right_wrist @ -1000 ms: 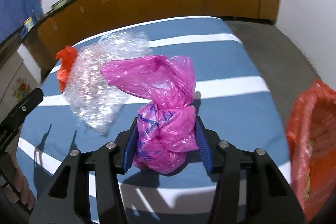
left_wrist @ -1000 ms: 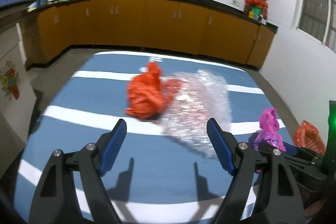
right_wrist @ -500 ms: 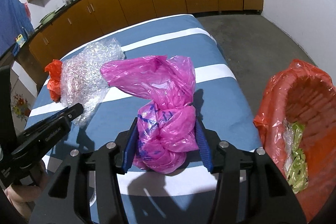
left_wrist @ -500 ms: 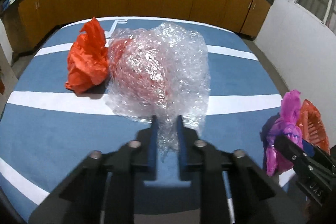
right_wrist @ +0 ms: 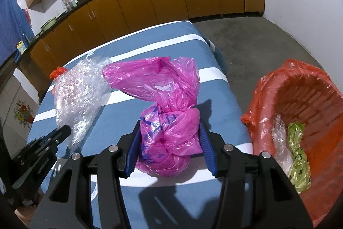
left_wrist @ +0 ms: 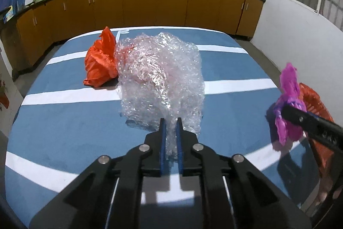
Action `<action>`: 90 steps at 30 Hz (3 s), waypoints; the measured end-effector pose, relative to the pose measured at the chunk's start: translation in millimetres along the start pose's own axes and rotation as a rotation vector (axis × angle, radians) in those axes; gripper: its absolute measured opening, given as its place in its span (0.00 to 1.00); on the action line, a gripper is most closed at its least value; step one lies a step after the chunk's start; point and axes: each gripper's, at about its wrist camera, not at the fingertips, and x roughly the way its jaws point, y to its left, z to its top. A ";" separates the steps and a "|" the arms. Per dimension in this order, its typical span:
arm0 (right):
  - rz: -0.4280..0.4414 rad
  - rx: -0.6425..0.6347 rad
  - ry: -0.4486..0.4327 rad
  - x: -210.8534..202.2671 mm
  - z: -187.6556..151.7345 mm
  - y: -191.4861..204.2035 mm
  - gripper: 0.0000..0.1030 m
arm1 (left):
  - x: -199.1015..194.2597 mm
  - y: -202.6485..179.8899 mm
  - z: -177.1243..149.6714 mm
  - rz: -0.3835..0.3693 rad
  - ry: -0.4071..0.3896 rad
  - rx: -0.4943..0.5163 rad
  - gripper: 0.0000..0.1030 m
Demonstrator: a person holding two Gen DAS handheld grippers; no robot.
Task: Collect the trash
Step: 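Grasp the bubble wrap with the left gripper, then carry the pink bag and bubble wrap to the basket and open both grippers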
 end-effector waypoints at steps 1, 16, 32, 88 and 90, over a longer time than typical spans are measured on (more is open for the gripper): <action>0.000 0.002 0.000 -0.7 0.2 0.2 0.50 | -2.9 -0.9 -1.9 -0.002 -0.004 0.009 0.08; -0.039 0.056 -0.089 -39.6 1.5 -30.3 0.50 | -54.0 -46.1 1.8 -0.139 -0.131 0.125 0.07; -0.180 0.184 -0.187 -87.5 -21.3 -108.7 0.50 | -60.3 -117.2 1.8 -0.274 -0.137 0.212 0.07; -0.290 0.400 -0.301 -136.0 -52.2 -196.8 0.58 | -19.7 -240.9 -8.8 -0.597 -0.010 0.350 0.23; -0.288 0.405 -0.307 -137.0 -51.7 -196.7 0.65 | -19.7 -237.7 -10.1 -0.588 -0.010 0.345 0.30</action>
